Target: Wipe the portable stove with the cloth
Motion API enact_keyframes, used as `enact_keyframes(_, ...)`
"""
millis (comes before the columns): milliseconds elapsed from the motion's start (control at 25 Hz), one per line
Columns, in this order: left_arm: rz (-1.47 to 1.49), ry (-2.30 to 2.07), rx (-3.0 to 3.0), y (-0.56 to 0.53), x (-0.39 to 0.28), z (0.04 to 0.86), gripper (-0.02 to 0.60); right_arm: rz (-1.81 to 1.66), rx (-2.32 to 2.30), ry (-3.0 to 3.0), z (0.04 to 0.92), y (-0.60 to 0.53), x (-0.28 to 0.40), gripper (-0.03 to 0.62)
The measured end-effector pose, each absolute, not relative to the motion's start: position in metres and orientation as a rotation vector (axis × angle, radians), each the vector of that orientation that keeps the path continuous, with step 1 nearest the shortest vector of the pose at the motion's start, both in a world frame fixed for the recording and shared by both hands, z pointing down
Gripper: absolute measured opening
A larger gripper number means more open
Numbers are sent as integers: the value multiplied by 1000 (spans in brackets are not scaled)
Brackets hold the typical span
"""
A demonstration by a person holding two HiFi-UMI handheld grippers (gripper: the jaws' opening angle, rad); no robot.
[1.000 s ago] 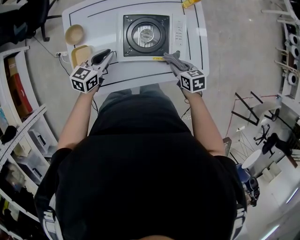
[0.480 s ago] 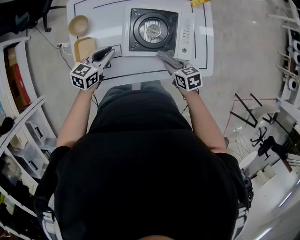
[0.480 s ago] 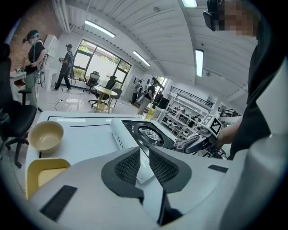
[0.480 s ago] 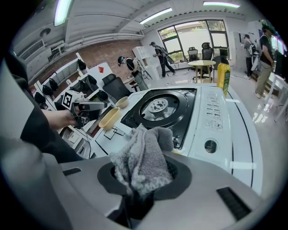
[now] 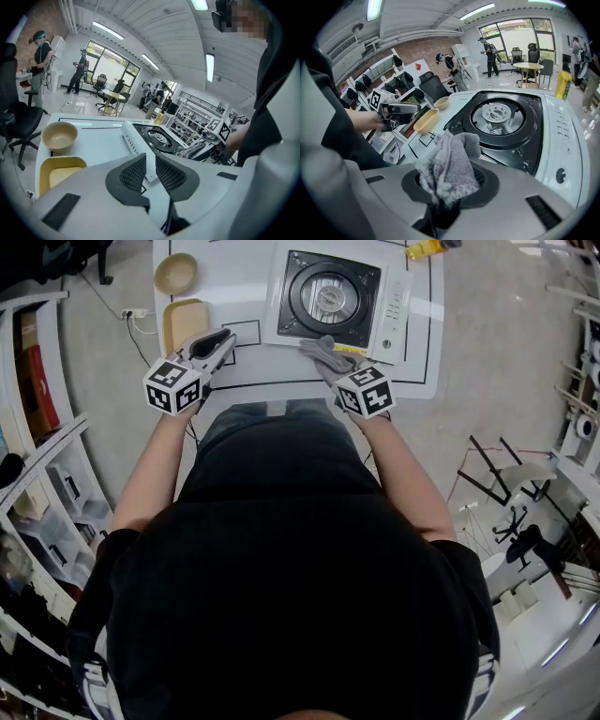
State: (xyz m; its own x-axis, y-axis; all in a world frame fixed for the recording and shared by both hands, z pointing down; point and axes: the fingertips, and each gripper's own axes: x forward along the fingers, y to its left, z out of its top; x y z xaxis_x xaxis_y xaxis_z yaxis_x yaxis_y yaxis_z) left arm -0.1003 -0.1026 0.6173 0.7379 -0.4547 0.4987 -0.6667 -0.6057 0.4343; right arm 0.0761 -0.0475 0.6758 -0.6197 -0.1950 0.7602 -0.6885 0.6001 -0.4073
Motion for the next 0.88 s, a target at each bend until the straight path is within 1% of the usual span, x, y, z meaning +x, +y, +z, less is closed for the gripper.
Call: enact_keyframes(880,409,-922,2270,-82,-159,617,69,805,456,-2211,673,-53,-33,110)
